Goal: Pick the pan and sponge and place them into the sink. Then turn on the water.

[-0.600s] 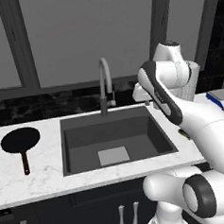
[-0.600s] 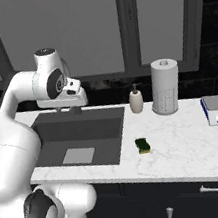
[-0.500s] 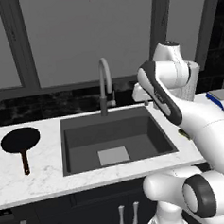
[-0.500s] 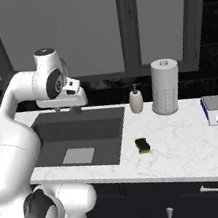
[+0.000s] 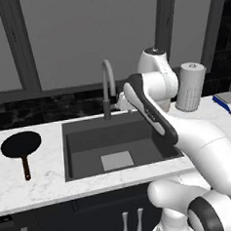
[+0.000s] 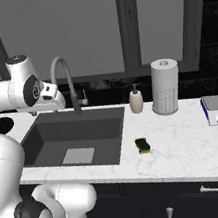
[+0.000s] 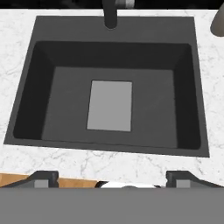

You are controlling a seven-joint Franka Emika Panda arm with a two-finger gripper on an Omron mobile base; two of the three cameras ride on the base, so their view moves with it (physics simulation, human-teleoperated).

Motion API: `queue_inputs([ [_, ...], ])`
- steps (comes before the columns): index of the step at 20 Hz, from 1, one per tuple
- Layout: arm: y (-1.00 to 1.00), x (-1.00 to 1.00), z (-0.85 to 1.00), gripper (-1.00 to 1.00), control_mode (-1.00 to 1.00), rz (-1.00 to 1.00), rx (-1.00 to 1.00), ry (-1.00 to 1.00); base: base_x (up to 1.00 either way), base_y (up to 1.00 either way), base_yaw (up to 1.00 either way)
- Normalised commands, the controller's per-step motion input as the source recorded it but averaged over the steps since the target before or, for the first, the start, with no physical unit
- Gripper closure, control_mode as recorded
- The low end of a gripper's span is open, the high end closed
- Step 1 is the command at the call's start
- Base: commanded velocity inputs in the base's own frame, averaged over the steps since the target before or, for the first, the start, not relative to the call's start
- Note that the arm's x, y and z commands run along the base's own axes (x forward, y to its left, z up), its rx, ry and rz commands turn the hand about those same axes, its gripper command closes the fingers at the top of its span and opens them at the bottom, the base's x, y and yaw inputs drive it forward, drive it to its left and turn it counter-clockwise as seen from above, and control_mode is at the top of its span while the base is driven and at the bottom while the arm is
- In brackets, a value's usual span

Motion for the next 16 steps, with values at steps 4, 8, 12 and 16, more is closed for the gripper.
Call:
queue_inputs([
  [4, 0.71, -0.21, -0.24, -1.0, -1.0, -0.03, 0.0, 0.0, 0.0, 0.0, 0.0],
  [8, 0.65, -0.23, -0.25, -1.0, -1.0, -0.01, 0.0, 0.03, 0.0, 0.0, 0.0],
  [12, 0.71, -0.22, -0.28, -1.0, -1.0, 0.0, 0.0, 0.04, 0.0, 0.0, 0.0],
  [16, 0.74, -0.19, -0.31, -1.0, -1.0, 0.0, 0.0, 0.06, 0.0, 0.0, 0.0],
])
